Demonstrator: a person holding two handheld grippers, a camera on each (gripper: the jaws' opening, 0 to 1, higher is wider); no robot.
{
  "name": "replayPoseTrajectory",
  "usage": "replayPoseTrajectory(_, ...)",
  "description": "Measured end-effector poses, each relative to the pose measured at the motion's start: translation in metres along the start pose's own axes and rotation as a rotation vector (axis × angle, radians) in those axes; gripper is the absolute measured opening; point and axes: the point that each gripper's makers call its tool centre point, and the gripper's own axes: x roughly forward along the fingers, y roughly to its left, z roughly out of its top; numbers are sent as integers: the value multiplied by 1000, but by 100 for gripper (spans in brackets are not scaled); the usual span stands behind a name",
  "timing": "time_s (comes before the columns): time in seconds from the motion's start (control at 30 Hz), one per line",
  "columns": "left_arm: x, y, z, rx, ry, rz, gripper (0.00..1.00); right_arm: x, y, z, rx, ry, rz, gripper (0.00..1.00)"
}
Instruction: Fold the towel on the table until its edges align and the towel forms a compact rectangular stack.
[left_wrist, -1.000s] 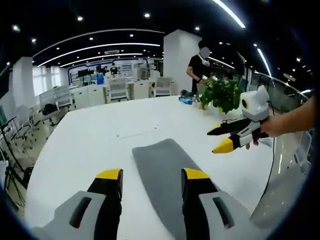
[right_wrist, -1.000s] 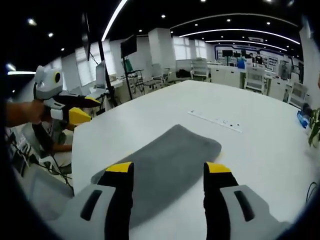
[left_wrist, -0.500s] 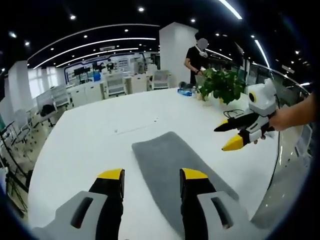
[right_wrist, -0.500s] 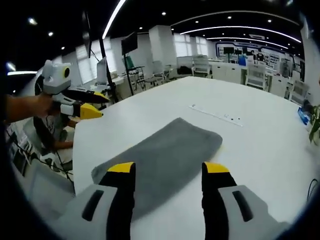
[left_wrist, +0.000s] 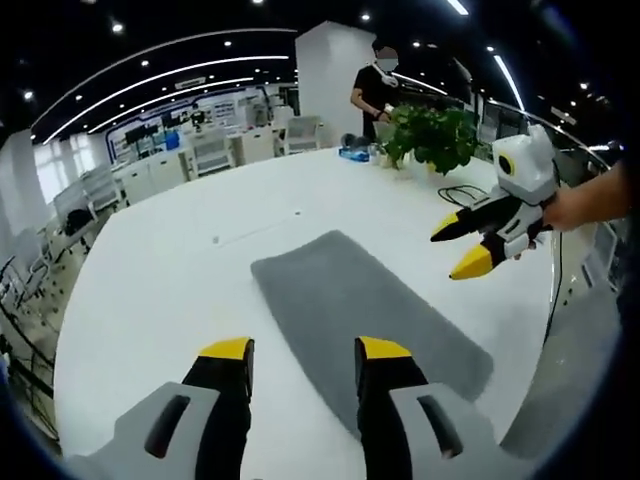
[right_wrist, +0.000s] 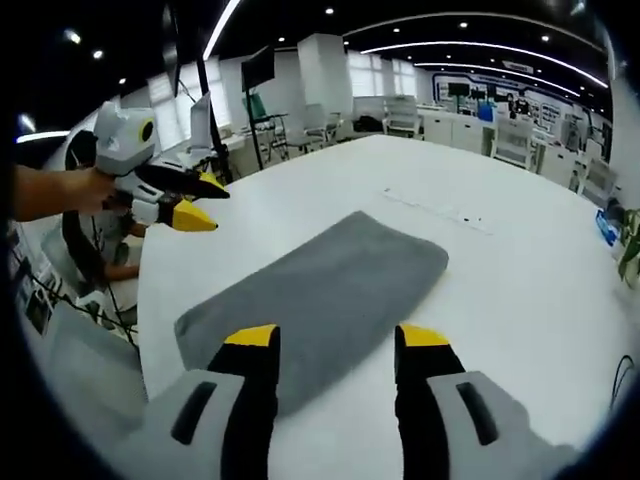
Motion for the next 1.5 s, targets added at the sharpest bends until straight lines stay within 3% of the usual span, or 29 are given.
replayPoseTrajectory(0.07, 4, -4, -5, 16, 14, -14, 38, 14, 8, -14, 4, 33, 12, 41)
replayPoseTrajectory(0.17, 14, -14, -21, 31, 52, -50, 37, 19, 11, -21, 2, 51, 16, 40)
replayPoseTrajectory(0.33, 23, -20, -32, 41, 75, -78, 35, 26, 16, -32, 6, 84, 16, 37)
replayPoseTrajectory(0.7, 40, -37, -55, 72, 139, -138, 31, 38, 24, -41, -21, 128, 23, 31)
replayPoseTrajectory(1.03, 50, -46, -83, 68, 215, -174, 26, 43, 27, -61, -8, 177, 13, 29)
replayPoseTrajectory(1.5, 57, -60, -87, 78, 226, -190, 15, 47, 20, -73, -74, 189, 3, 22)
